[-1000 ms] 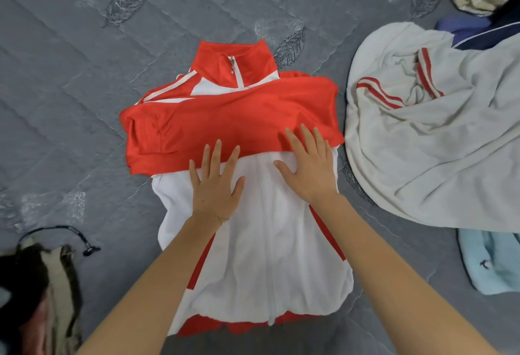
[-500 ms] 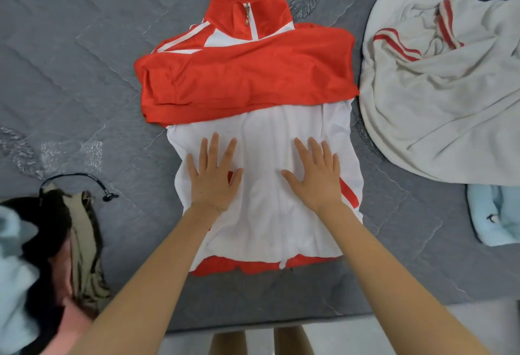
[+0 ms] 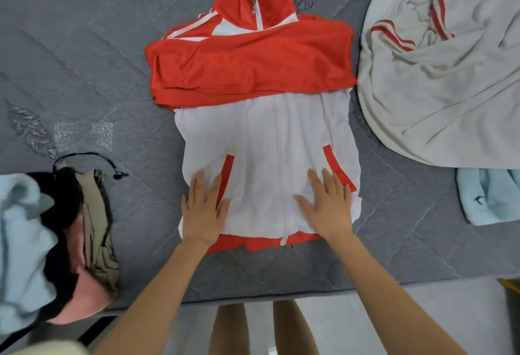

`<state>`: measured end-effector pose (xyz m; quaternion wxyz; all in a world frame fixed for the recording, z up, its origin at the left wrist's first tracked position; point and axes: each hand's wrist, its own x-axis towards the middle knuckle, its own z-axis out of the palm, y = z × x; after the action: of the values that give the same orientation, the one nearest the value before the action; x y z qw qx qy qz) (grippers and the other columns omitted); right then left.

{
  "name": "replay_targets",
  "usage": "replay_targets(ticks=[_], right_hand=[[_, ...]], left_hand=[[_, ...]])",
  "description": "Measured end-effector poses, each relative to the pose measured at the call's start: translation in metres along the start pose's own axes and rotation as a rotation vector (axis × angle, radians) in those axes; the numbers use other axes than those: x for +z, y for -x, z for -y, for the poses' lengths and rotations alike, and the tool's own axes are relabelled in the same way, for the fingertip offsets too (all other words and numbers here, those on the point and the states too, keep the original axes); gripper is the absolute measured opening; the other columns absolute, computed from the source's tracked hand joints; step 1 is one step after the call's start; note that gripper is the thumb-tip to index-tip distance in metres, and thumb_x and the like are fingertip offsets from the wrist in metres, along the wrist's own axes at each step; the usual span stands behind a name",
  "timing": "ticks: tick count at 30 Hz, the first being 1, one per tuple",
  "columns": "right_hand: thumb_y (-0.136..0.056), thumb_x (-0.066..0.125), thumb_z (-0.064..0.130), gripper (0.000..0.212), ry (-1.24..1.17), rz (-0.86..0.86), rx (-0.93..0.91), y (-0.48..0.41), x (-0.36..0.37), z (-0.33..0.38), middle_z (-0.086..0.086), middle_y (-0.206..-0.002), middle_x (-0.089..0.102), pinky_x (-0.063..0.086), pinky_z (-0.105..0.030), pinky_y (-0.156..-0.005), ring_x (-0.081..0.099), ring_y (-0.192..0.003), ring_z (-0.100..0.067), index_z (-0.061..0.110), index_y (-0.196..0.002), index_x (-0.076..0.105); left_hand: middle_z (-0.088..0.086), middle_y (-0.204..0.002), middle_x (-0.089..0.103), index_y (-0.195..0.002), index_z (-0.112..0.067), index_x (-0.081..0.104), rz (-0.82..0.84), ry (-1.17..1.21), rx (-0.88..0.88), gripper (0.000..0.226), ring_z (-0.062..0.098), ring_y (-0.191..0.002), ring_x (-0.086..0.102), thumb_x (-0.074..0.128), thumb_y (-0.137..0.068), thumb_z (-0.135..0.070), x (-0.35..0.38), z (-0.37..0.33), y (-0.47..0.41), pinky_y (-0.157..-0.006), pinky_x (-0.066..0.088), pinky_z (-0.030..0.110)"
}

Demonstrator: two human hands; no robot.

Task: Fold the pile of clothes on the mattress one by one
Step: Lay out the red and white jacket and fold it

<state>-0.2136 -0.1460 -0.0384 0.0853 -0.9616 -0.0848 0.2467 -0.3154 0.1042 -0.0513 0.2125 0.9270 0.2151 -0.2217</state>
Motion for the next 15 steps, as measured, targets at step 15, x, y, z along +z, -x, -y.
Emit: replay_targets(ticks=[15], right_hand=[[-0.075, 0.081, 0.021, 0.086, -0.728, 0.133, 0.363, 0.041, -0.011, -0.040, -0.007, -0.142, 0.045, 0.041, -0.036, -0.098, 0.046, -0.127, -0.027, 0.015, -0.144, 0.031]], left_hand=[[0.001, -0.110, 0.060, -0.125, -0.013, 0.054, 0.069, 0.972, -0.517, 0.047, 0.020, -0.099, 0.059, 0.072, -0.084, -0.030, 0.001, 0.008, 0.051, -0.073, 0.046, 0.024]])
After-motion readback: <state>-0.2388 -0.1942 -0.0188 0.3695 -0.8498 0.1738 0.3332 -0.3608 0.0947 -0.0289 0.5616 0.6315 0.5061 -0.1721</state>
